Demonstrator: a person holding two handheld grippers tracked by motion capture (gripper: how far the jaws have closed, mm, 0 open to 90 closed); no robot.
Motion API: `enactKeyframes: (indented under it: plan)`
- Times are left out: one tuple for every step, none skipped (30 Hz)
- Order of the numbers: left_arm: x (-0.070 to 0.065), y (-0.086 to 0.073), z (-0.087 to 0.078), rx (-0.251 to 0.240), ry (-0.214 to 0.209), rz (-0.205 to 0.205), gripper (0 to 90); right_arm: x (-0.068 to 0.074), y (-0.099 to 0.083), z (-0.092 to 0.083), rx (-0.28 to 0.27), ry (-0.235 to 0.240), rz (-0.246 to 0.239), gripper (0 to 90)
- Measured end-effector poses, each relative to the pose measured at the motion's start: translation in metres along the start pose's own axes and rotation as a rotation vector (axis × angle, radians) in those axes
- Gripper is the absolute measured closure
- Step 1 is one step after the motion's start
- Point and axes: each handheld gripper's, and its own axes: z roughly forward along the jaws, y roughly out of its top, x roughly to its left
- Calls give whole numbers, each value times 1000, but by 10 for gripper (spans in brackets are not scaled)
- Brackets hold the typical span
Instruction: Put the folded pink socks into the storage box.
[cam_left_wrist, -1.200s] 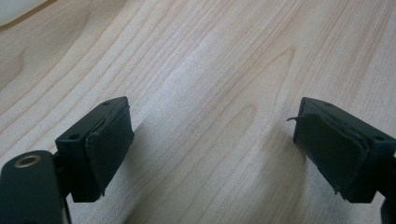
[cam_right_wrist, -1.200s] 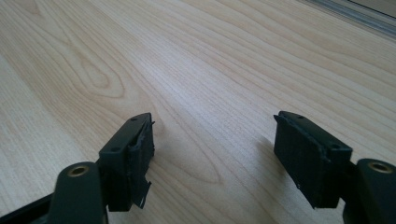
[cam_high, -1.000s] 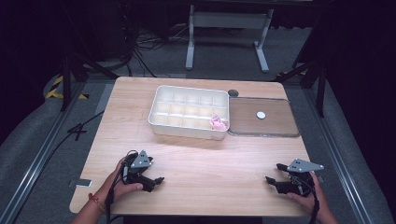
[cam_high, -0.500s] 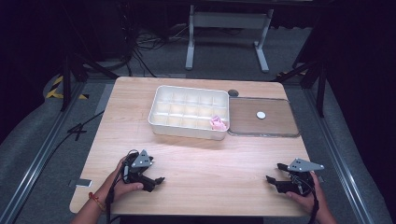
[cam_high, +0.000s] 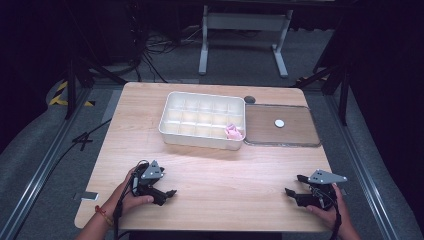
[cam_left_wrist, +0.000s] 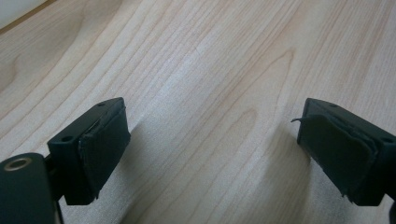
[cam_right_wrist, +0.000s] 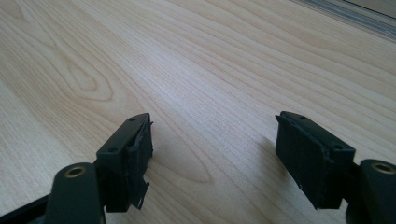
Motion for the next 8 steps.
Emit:
enactKeyframes:
  plan:
    - [0,0,0,1,0,0,90,0,0,0,0,-1,1,277]
    - [0,0,0,0,0,0,90,0,0,0,0,-2,2,277]
    - [0,0,0,0,0,0,90,0,0,0,-1,-4,4,277]
    - [0,0,0,4,0,4,90,-1,0,0,-3,-5,6,277]
    - [0,0,0,1,0,0,90,0,0,0,-3,-5,8,277]
    - [0,0,0,2,-2,0,89,0,0,0,-2,-6,6,277]
    - [0,0,0,1,-2,0,88,0,0,0,-2,-6,5,277]
    - [0,0,0,2,-1,1,87,-1,0,0,-2,-7,4,277]
